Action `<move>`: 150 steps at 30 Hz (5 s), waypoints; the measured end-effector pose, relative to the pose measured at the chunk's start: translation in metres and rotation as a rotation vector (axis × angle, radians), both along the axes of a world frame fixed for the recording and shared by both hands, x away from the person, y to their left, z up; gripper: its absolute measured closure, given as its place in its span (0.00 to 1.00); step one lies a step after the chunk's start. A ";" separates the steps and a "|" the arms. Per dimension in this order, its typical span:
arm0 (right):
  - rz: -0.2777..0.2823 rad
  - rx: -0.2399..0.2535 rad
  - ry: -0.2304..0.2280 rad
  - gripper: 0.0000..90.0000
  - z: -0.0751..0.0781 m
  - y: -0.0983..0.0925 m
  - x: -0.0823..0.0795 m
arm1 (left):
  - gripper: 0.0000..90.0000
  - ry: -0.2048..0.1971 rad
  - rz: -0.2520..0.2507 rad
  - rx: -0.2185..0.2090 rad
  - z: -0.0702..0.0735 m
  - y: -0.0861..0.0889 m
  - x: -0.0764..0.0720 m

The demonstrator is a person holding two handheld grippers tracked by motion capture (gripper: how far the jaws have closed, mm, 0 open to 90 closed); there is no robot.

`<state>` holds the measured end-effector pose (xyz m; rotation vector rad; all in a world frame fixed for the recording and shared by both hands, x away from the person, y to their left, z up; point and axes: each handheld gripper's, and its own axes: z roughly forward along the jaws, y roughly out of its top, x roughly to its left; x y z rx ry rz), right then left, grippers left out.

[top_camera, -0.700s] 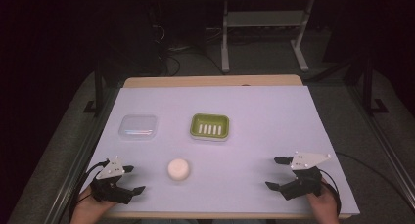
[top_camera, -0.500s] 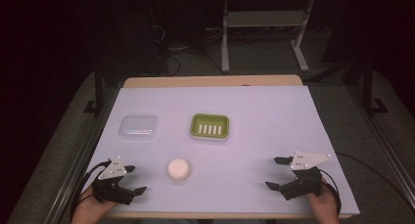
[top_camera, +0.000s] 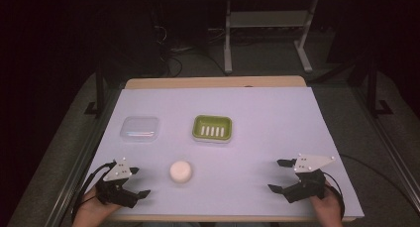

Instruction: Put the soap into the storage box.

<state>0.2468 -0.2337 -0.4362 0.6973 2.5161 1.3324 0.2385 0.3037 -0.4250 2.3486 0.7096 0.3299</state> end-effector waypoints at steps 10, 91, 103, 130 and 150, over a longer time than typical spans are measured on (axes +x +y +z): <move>-0.004 0.007 -0.005 0.15 0.001 -0.001 0.000 | 0.16 0.010 -0.040 0.050 0.007 -0.013 0.006; 0.009 0.008 -0.015 0.15 0.003 0.001 -0.001 | 0.17 0.062 -0.227 0.179 0.022 -0.099 0.043; 0.011 0.008 -0.013 0.15 0.003 0.001 -0.001 | 0.17 0.070 -0.247 0.205 0.021 -0.109 0.048; 0.018 0.009 -0.010 0.15 0.003 0.002 -0.001 | 0.18 0.154 -0.236 0.228 0.003 -0.121 0.064; 0.018 0.011 -0.011 0.15 0.003 0.002 -0.001 | 0.26 0.181 -0.251 0.231 0.000 -0.124 0.067</move>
